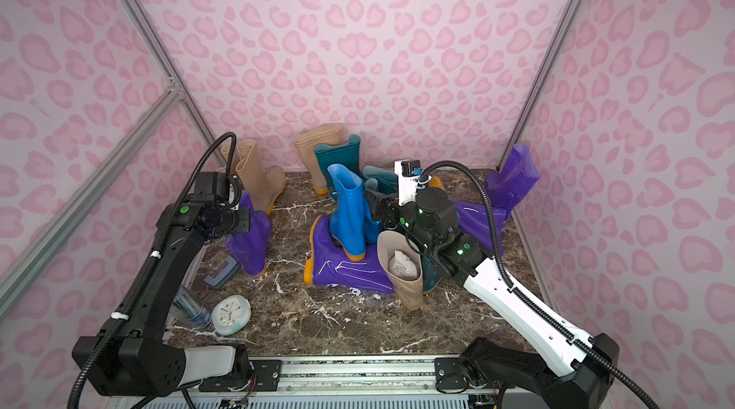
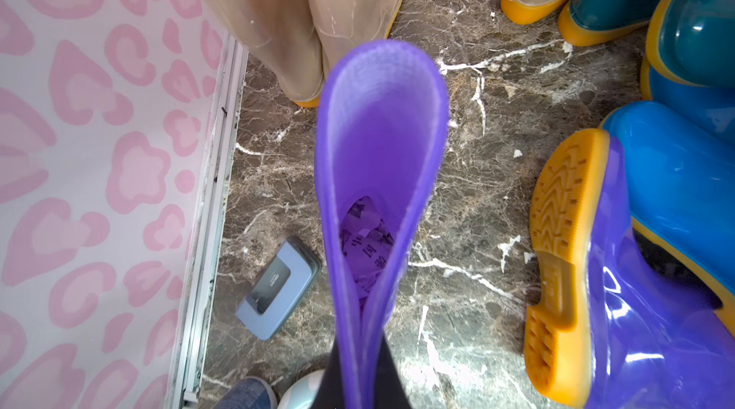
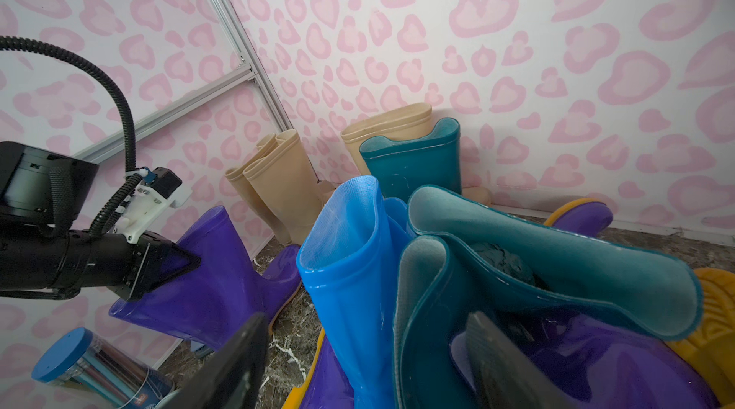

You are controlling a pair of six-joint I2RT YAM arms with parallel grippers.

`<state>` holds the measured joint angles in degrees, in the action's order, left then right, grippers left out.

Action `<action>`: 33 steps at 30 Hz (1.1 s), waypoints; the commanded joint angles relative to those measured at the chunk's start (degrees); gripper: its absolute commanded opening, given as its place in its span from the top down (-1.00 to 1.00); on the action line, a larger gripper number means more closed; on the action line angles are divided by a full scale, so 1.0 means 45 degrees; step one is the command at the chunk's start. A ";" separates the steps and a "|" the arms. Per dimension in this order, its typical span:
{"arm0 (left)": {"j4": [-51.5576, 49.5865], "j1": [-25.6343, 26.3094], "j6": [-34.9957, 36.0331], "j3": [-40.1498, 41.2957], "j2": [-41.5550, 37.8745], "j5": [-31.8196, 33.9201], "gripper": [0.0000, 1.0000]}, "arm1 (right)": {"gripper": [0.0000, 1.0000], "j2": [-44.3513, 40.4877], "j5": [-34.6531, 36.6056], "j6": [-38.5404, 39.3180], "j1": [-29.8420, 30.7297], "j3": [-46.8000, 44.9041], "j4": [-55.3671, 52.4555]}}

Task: Match and arrange rain boots in pairs
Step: Adjust the rain boot at the center of the board.

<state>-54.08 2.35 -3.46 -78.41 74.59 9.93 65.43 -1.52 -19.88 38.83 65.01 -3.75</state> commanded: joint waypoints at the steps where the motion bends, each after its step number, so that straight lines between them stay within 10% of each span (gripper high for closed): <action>1: -0.0395 -0.0014 -0.0354 -0.0551 -0.0378 -0.0064 0.97 | -0.60 -0.0010 -0.0074 0.0023 -0.0014 -0.0113 0.0391; 25: -0.0972 -0.0019 0.0390 -0.0197 -0.0062 0.0868 0.96 | -0.59 0.0002 -0.0239 -0.0060 -0.0006 -0.0190 0.0437; 30: -0.1148 -0.0028 0.0193 -0.0449 0.0144 0.0796 -0.25 | -0.61 -0.0067 -0.0053 0.0052 -0.0033 -0.0131 0.0277; 33: -0.1654 0.0002 -0.0192 -0.1030 0.0134 0.0314 -0.60 | -0.62 -0.0125 -0.0007 0.0120 -0.0031 -0.0116 0.0232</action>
<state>-60.27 2.33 -2.72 -81.34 75.20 13.06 65.12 -2.35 -20.10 38.72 64.40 -2.90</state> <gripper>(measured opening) 0.795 0.809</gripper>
